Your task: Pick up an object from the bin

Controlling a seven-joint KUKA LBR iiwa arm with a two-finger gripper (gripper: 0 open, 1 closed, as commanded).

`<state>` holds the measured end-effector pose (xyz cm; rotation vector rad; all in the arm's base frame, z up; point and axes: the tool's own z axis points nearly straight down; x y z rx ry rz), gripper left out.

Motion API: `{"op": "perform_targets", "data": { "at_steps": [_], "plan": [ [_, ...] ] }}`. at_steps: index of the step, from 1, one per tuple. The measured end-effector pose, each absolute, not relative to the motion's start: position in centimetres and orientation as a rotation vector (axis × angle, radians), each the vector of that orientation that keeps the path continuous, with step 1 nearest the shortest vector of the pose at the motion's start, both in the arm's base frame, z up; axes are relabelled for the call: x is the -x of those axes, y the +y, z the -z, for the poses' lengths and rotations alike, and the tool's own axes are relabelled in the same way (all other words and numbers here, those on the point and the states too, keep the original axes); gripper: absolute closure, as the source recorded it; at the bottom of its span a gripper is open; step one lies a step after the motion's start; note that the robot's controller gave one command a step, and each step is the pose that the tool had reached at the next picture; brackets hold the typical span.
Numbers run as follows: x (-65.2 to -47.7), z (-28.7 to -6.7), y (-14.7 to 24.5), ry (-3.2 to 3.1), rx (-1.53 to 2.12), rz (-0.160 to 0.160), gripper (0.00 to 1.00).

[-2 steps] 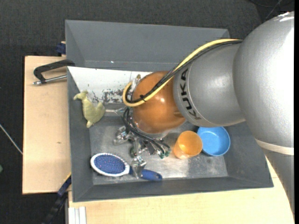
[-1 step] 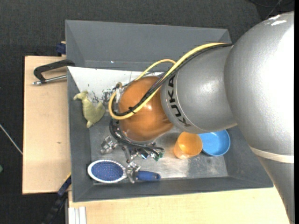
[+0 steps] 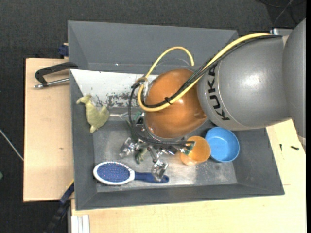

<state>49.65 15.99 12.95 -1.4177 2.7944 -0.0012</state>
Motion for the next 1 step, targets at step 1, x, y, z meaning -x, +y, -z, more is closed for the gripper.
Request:
{"op": "perform_targets", "data": {
  "at_steps": [1],
  "plan": [
    [-50.97, -8.6, 22.74, 2.746, 1.529, 0.006, 0.0]
  ]
}}
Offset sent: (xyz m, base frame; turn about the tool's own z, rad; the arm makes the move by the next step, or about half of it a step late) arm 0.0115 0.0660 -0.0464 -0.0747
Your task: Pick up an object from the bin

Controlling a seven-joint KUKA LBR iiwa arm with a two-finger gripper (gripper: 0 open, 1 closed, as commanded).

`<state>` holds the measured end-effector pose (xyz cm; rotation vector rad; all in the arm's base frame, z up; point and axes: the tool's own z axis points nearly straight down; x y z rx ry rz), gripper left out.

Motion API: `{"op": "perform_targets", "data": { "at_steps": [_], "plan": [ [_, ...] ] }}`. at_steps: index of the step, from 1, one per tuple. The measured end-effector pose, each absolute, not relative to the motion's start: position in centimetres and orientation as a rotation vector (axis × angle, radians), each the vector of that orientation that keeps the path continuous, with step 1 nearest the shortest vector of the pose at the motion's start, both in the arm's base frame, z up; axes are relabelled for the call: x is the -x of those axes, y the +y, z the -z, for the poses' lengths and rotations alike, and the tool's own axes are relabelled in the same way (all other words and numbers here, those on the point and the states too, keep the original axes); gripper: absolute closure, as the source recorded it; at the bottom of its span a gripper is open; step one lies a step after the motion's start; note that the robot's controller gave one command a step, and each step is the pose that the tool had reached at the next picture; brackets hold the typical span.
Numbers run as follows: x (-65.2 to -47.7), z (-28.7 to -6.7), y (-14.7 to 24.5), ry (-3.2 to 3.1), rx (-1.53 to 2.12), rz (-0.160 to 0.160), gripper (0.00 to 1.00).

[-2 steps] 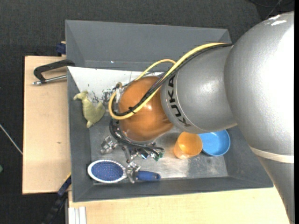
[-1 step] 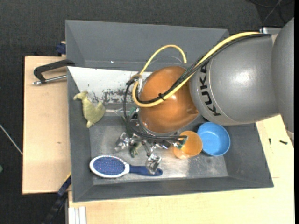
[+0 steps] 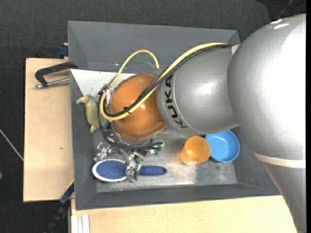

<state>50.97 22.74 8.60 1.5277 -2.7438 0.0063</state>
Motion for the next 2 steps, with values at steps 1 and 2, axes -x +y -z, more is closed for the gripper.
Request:
{"op": "perform_targets", "data": {
  "at_steps": [1, 2],
  "plan": [
    [-50.9, -8.5, 22.7, -2.75, -1.522, 0.002, 1.0],
    [-51.1, -21.4, 20.2, -2.471, -1.957, -0.002, 1.0]
  ]
}}
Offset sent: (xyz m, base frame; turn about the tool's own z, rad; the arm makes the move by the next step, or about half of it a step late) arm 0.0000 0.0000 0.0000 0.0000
